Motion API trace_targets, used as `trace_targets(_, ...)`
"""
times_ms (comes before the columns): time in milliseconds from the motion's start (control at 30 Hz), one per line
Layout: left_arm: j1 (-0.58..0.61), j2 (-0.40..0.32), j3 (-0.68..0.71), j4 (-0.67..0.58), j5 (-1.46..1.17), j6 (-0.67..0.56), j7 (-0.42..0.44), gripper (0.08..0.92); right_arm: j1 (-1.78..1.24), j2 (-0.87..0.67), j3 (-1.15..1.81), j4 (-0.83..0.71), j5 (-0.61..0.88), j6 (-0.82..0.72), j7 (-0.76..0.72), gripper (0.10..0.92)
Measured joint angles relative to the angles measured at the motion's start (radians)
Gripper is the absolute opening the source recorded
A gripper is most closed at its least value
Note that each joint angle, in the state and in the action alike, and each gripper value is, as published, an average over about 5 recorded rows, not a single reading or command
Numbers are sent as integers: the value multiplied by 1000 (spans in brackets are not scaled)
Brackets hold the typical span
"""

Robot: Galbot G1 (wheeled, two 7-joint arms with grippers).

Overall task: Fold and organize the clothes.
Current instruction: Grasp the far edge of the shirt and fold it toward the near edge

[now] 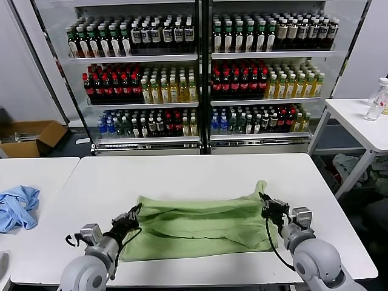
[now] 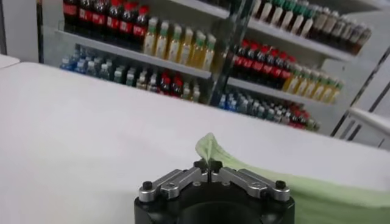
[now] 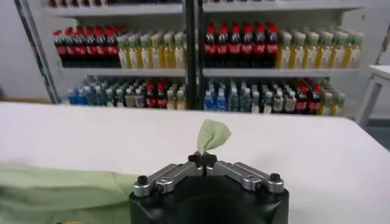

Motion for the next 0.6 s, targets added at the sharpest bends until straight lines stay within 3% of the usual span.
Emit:
trace_targets(100, 20, -5, 2, 1, 32, 5, -2, 84, -9, 12, -2, -12, -22, -8, 2, 137)
trace_targets(233, 35, -15, 13, 11, 78, 13, -4, 102, -14, 29, -10, -27, -53, -16, 2, 247)
trace_targets(600, 87, -65, 22, -22, 248, -17, -61, 402, -72, 49, -15, 12, -178, 12, -19, 550)
